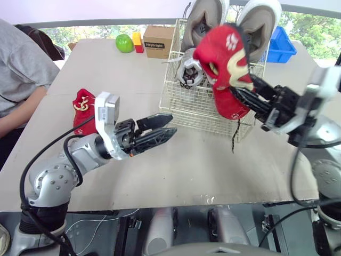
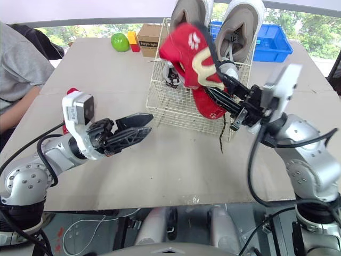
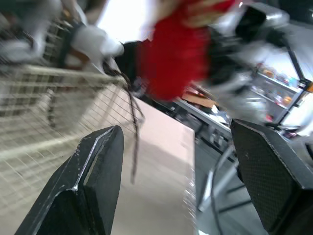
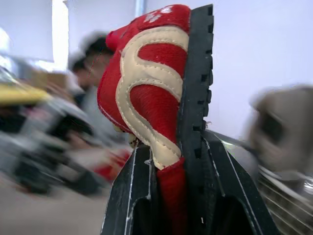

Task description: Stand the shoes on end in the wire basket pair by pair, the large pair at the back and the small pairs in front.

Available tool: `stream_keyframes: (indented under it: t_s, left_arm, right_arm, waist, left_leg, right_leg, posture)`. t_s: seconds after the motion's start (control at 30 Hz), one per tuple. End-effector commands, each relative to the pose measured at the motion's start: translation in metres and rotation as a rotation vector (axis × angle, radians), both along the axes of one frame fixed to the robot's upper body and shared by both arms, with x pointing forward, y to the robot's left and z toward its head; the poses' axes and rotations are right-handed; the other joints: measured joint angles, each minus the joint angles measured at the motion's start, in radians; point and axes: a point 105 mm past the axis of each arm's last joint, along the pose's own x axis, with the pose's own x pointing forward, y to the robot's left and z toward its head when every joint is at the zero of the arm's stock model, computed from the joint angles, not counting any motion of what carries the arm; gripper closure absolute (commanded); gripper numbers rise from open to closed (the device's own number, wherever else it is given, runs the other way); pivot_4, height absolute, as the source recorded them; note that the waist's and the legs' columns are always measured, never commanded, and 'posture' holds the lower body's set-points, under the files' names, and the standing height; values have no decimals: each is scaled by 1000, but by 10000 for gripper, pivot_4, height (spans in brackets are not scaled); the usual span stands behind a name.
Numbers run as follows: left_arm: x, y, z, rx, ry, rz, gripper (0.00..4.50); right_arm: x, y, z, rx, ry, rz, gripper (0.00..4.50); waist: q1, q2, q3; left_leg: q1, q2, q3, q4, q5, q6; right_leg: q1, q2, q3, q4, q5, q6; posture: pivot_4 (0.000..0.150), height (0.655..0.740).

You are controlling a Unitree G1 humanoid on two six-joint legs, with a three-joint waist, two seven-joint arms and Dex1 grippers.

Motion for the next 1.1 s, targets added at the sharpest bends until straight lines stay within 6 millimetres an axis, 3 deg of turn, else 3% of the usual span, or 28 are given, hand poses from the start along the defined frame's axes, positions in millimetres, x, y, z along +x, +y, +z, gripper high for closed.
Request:
stream_keyframes:
  t_s: [0.03, 0.3, 0.5, 0.67, 0.77, 0.8, 0.9, 1.03, 1.1]
  left_arm:
    - [-5, 1, 6, 25, -54, -14, 7740]
    - [-5, 4, 5, 50, -78, 16, 7740]
    - [0, 3, 2, 58, -85, 71, 7740]
    - [13, 4, 3, 62, -95, 145, 7740]
    - [18, 6, 0, 75, -97, 182, 7740]
    - [18, 6, 0, 73, -97, 181, 7740]
    - [15, 6, 0, 67, -93, 171, 7740]
    - [11, 7, -5, 95, -98, 156, 7740]
    - [11, 7, -7, 108, -107, 155, 7740]
  right_arm:
    - [15, -4, -3, -45, -201, -39, 41929]
    - [27, -7, -31, -54, -186, 53, 41929]
    - [43, -24, -60, 76, 75, 90, 41929]
    - [44, -30, -77, 48, 171, 74, 17045]
    - [46, -39, -78, 35, 164, -47, 2552]
    - [45, -43, -77, 17, 165, -86, 688]
    - [37, -50, -67, 13, 148, -174, 688]
    - [18, -46, -62, -94, 142, -214, 688]
    - [13, -46, -53, -164, 120, -323, 688]
  waist:
    - [1, 0, 0]
    - [2, 0, 0]
    - [4, 0, 0]
    - [4, 0, 0]
    - [3, 0, 0]
    - [3, 0, 0]
    - [5, 0, 0]
    - [5, 0, 0]
    - [5, 0, 0]
  left_leg:
    - [0, 0, 0, 0, 0, 0]
    - [0, 2, -2, -1, 0, 0]
    - [1, 2, -2, -1, 0, 0]
    - [2, 2, -2, -1, 0, 0]
    - [10, 1, 0, -2, 0, 0]
    - [13, 2, 0, -3, 0, 0]
    - [13, 2, 0, -3, 0, 0]
    - [12, 1, 1, -3, 0, 0]
    - [12, 1, 1, -4, 0, 0]
  right_leg:
    - [0, 0, 0, 0, 0, 0]
    - [0, 0, 0, 0, 2, 3]
    - [1, -1, 0, 0, 1, 2]
    - [2, -1, 1, 0, 0, 0]
    - [8, -1, 2, 0, 0, 0]
    - [10, -1, 3, 0, 0, 0]
    - [10, -2, 3, 0, 0, -1]
    - [9, -4, 3, 0, 0, -1]
    - [9, -4, 3, 0, 0, -1]
  posture:
    - [1500, 7400]
    - [1500, 7400]
    - [1500, 7400]
    - [1500, 7400]
    - [1500, 7400]
    - [1500, 7400]
    - [1500, 7400]
    - [1500, 7400]
    - [1500, 7400]
